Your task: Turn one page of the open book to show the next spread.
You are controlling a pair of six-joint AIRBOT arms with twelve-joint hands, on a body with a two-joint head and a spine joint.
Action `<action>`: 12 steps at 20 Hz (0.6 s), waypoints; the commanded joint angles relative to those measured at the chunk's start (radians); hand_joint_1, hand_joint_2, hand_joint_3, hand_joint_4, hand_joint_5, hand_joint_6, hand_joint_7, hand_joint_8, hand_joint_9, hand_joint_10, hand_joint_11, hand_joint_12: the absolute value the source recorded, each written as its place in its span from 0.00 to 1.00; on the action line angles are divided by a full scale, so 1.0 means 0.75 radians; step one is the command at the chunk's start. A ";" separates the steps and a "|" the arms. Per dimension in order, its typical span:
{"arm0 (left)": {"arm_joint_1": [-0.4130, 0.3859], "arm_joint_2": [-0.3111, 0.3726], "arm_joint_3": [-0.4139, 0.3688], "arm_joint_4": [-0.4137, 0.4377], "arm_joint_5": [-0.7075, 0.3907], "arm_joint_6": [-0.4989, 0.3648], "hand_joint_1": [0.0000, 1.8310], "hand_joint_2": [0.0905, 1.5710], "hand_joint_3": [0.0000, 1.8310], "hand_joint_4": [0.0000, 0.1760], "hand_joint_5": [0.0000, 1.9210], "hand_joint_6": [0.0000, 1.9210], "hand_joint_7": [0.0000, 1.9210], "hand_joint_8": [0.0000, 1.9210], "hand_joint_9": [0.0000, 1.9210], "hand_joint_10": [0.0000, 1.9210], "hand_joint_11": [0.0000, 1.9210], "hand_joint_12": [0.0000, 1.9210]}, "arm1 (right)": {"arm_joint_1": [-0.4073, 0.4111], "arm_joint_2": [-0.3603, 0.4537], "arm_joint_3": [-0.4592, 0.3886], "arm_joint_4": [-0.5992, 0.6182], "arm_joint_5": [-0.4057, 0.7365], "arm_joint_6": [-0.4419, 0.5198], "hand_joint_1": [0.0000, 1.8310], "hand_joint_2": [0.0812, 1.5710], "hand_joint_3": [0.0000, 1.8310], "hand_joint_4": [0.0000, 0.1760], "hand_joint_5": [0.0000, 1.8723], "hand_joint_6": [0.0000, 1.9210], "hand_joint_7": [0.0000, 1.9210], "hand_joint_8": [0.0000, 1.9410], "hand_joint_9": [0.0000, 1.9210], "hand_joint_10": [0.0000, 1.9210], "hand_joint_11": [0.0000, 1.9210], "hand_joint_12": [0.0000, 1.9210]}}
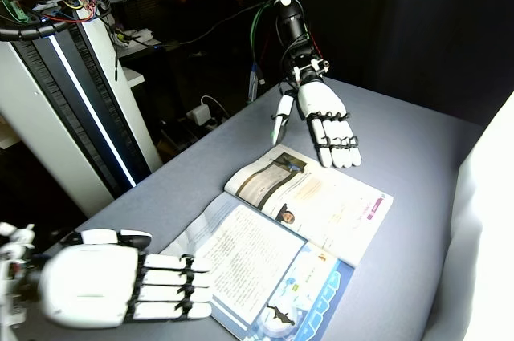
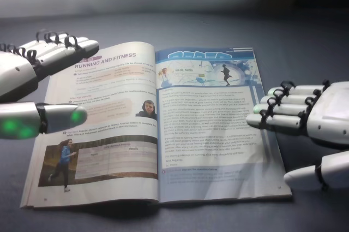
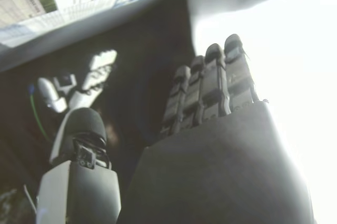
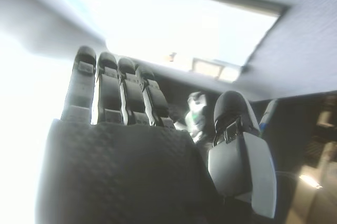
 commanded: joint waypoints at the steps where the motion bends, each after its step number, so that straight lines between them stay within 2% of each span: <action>1: -0.002 0.011 -0.001 -0.032 -0.158 -0.008 0.03 0.75 0.00 0.00 0.00 0.00 0.00 0.00 0.00 0.00 0.00 0.00 | 0.018 0.003 0.014 0.010 0.069 0.010 0.00 0.75 0.00 0.00 0.00 0.00 0.00 0.00 0.00 0.00 0.00 0.00; 4: 0.021 0.025 -0.013 -0.038 -0.164 -0.007 0.00 0.75 0.00 0.00 0.00 0.00 0.00 0.00 0.00 0.00 0.00 0.00 | 0.019 -0.037 0.050 -0.075 0.032 0.101 0.00 0.73 0.00 0.00 0.00 0.00 0.00 0.00 0.00 0.00 0.00 0.00; 5: 0.033 0.030 -0.018 -0.046 -0.168 -0.006 0.00 0.74 0.00 0.04 0.00 0.00 0.00 0.00 0.00 0.00 0.00 0.00 | 0.021 -0.050 0.064 -0.112 0.022 0.146 0.00 0.72 0.00 0.00 0.00 0.00 0.00 0.00 0.00 0.00 0.00 0.00; 6: 0.052 0.033 -0.023 -0.062 -0.179 -0.004 0.00 0.74 0.00 0.00 0.00 0.00 0.00 0.00 0.00 0.00 0.00 0.00 | 0.023 -0.066 0.080 -0.152 0.013 0.189 0.00 0.71 0.00 0.00 0.00 0.00 0.00 0.00 0.00 0.00 0.00 0.00; 10: 0.135 0.041 -0.038 -0.130 -0.219 0.001 0.08 0.75 0.00 0.00 0.02 0.01 0.00 0.00 0.00 0.00 0.00 0.00 | 0.061 -0.100 0.092 -0.258 0.003 0.259 0.00 0.68 0.00 0.00 0.00 0.00 0.00 0.00 0.00 0.00 0.00 0.00; 12: 0.164 0.043 -0.045 -0.152 -0.230 0.003 0.06 0.75 0.00 0.00 0.01 0.00 0.00 0.00 0.00 0.00 0.00 0.00 | 0.082 -0.103 0.091 -0.329 0.003 0.317 0.00 0.70 0.00 0.00 0.00 0.00 0.00 0.00 0.00 0.00 0.00 0.00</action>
